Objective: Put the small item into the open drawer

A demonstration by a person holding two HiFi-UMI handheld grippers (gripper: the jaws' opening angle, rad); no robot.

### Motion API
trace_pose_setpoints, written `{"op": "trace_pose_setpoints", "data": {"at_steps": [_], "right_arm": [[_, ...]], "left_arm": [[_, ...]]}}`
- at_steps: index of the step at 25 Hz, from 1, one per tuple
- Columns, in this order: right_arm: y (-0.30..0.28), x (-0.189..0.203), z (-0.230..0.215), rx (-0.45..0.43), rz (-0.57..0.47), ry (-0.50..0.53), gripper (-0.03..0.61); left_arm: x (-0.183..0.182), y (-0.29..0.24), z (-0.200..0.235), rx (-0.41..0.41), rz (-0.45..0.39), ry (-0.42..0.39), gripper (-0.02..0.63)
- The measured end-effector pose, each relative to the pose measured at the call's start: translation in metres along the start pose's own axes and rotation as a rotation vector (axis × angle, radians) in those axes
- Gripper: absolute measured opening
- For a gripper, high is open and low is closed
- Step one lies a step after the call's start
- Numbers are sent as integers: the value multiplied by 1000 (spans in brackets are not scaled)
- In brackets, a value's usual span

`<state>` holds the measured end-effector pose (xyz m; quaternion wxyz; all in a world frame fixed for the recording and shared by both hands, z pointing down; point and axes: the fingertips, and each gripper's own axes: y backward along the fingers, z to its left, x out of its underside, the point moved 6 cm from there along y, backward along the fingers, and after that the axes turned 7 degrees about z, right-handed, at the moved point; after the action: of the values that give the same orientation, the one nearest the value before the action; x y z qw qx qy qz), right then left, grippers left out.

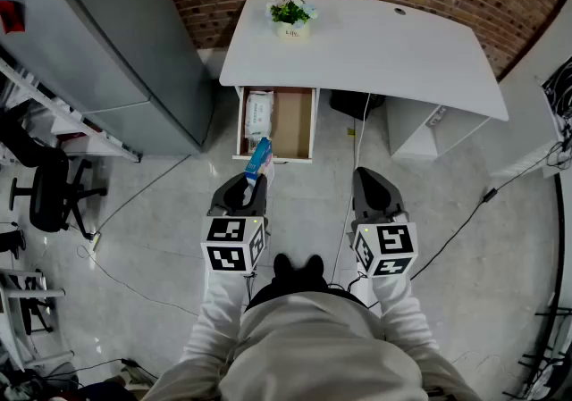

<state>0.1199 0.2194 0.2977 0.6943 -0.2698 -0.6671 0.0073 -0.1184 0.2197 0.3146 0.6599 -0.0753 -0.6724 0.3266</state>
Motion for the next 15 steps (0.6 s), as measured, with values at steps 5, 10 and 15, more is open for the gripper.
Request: {"op": "trace_pose_setpoints", "data": {"at_steps": [5,10,15], "right_arm": [[4,-4,-8,3,-31,19,26],[14,-9,-17,-19,-81,15,27],[20,-13,-21,-36,-116,4,27]], "left_arm": [[-1,-3,-5,-15,-2,22,98],[-1,-6,-13,-42,3,40,98],[-4,-8,-21,-62,-1,47,98]]}}
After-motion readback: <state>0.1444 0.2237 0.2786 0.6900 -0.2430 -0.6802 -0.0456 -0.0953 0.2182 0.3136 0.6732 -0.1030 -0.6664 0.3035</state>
